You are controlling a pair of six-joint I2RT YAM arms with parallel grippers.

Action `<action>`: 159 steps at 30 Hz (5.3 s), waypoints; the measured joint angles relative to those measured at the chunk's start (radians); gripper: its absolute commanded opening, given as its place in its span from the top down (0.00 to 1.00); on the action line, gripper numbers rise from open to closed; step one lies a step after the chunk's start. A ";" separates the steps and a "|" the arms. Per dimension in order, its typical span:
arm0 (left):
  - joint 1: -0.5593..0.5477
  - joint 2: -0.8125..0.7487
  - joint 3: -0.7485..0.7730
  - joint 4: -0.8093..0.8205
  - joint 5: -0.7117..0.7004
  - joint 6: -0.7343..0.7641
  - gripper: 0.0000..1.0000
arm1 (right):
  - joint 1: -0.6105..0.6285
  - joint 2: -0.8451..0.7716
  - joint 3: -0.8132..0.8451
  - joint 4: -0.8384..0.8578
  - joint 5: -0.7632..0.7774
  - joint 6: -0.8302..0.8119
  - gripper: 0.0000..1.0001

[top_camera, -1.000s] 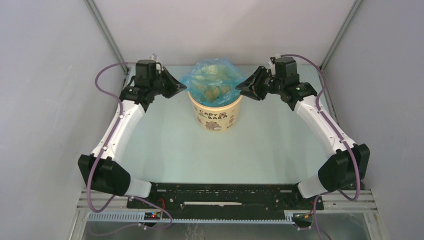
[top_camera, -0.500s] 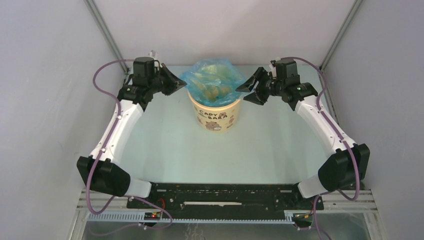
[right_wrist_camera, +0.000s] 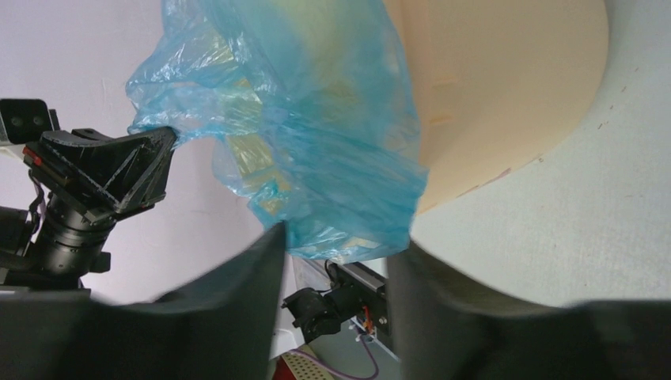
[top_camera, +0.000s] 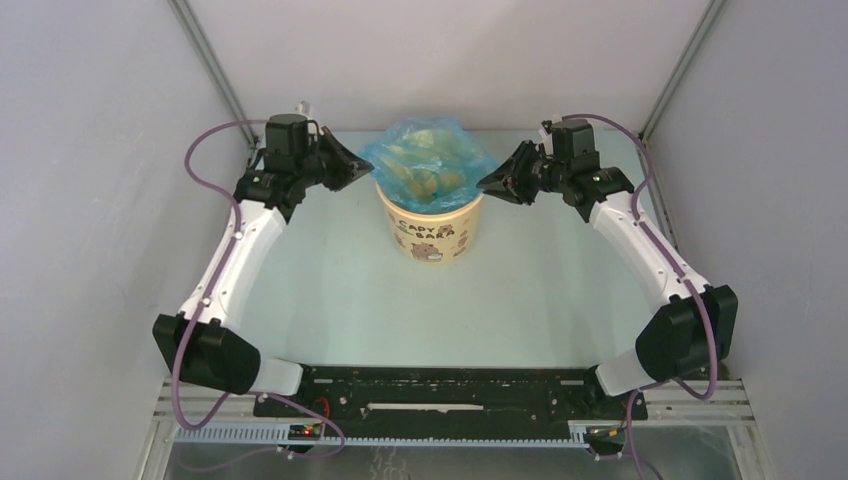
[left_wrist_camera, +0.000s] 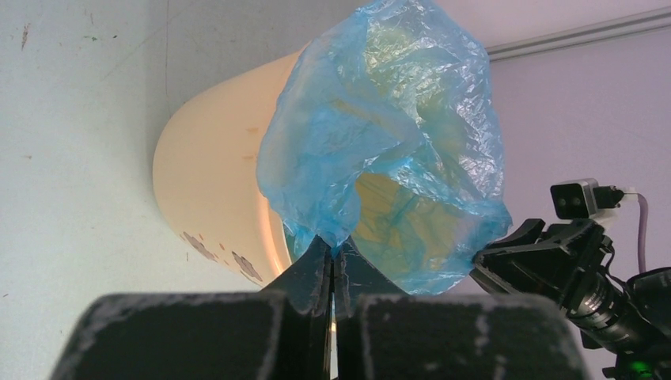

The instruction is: Put the trash bags into the trash bin

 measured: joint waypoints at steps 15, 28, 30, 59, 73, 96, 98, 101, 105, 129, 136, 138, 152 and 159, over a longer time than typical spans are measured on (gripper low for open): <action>0.024 -0.088 0.011 -0.108 -0.031 0.057 1.00 | -0.119 -0.005 0.008 -0.104 -0.227 -0.032 1.00; 0.026 -0.104 -0.133 -0.159 -0.048 0.164 1.00 | -0.123 0.040 0.007 -0.256 -0.174 -0.285 1.00; 0.027 -0.076 -0.133 -0.160 -0.065 0.192 1.00 | -0.124 0.059 0.007 -0.258 -0.148 -0.313 1.00; 0.040 -0.175 -0.116 -0.166 -0.078 0.355 0.25 | -0.031 -0.073 0.060 -0.335 0.158 -0.582 0.22; 0.041 -0.171 -0.084 -0.148 -0.076 0.343 0.20 | 0.262 -0.105 0.169 -0.166 0.389 -0.903 0.24; 0.041 -0.111 -0.031 -0.208 -0.067 0.407 0.01 | 0.475 0.316 0.485 -0.086 0.750 -1.315 1.00; 0.041 -0.096 -0.016 -0.209 -0.065 0.420 0.00 | 0.471 0.318 0.505 -0.094 0.745 -1.288 1.00; 0.042 -0.077 -0.003 -0.198 -0.048 0.437 0.00 | 0.448 0.318 0.565 -0.125 0.691 -1.213 1.00; 0.043 -0.057 -0.002 -0.151 0.024 0.455 0.00 | 0.394 0.318 0.650 -0.151 0.570 -1.086 1.00; 0.019 0.095 0.097 -0.024 0.014 0.457 0.49 | 0.043 0.548 0.885 -0.239 -0.025 -0.462 1.00; 0.019 0.146 0.158 0.002 -0.052 0.426 0.39 | 0.006 0.576 0.894 -0.192 -0.003 -0.462 1.00; 0.019 0.164 0.161 0.007 -0.056 0.413 0.54 | -0.007 0.601 0.898 -0.176 0.000 -0.462 1.00; 0.030 0.312 0.220 0.061 -0.048 0.328 1.00 | -0.047 0.713 0.898 -0.012 -0.016 -0.389 1.00; 0.061 0.371 0.279 0.093 -0.021 0.250 1.00 | -0.066 0.762 0.898 0.071 -0.054 -0.281 1.00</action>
